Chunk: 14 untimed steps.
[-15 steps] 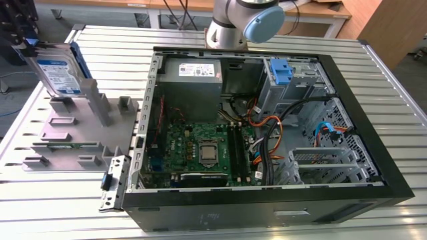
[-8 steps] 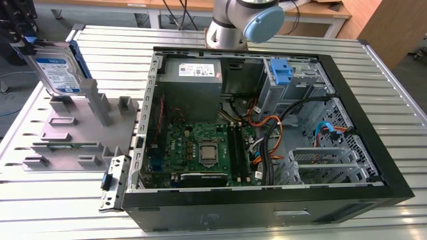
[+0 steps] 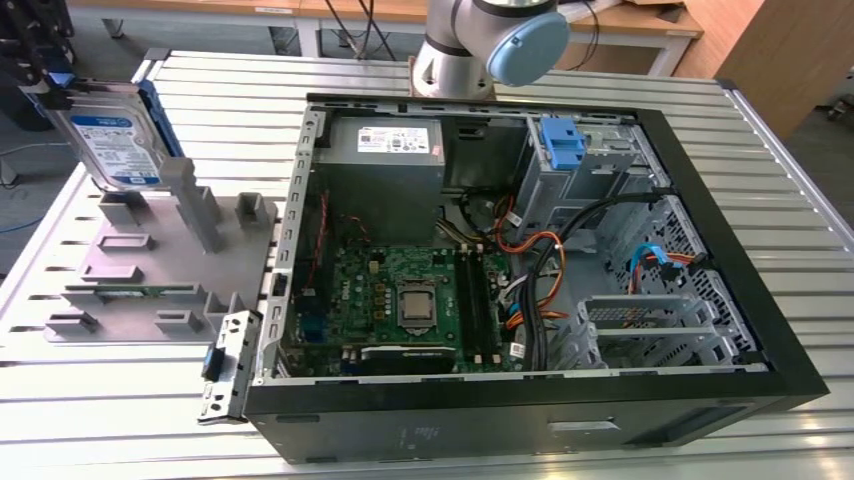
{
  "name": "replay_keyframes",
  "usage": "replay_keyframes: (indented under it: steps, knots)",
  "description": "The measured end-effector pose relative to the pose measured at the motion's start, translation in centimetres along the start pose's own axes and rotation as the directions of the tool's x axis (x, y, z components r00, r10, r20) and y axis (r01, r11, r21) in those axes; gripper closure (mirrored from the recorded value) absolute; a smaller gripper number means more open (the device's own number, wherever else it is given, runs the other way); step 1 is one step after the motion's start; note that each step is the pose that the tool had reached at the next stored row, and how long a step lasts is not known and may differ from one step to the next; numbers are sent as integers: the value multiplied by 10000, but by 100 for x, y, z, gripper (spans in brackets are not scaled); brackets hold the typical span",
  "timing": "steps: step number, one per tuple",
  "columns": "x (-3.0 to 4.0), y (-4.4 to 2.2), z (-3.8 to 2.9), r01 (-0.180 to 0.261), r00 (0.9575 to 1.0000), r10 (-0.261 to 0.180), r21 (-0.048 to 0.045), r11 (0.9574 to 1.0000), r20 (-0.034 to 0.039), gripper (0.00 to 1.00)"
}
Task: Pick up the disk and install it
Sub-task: 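Pick up the disk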
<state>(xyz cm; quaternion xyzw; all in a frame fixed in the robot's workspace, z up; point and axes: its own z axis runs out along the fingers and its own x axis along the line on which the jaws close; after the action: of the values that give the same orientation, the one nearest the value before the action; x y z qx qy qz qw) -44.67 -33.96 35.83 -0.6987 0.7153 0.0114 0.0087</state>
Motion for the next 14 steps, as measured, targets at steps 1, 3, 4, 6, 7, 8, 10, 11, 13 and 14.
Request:
replay_keyframes:
  steps: [1, 3, 4, 6, 7, 8, 10, 11, 13, 14]
  knots:
    - [0, 0, -1, 0, 10000, 0, 1, 10000, 0, 64]
    - [0, 0, -4, 0, 10000, 0, 1, 10000, 1, 64]
    - [0, 0, -4, 0, 10000, 0, 1, 10000, 0, 64]
    - [0, 0, -4, 0, 10000, 0, 1, 10000, 1, 64]
    - [0, 0, -4, 0, 10000, 0, 2, 10000, 1, 64]
    - [0, 0, -6, 0, 10000, 0, 1, 10000, 1, 64]
    - [-1, 0, -9, 0, 10000, 0, 1, 10000, 1, 64]
    - [0, 0, -10, 0, 10000, 0, 1, 10000, 0, 64]
    - [-1, 0, -18, 0, 10000, 0, -2, 10000, -1, 64]
    - [-1, 0, -21, 0, 10000, 0, 0, 10000, 0, 64]
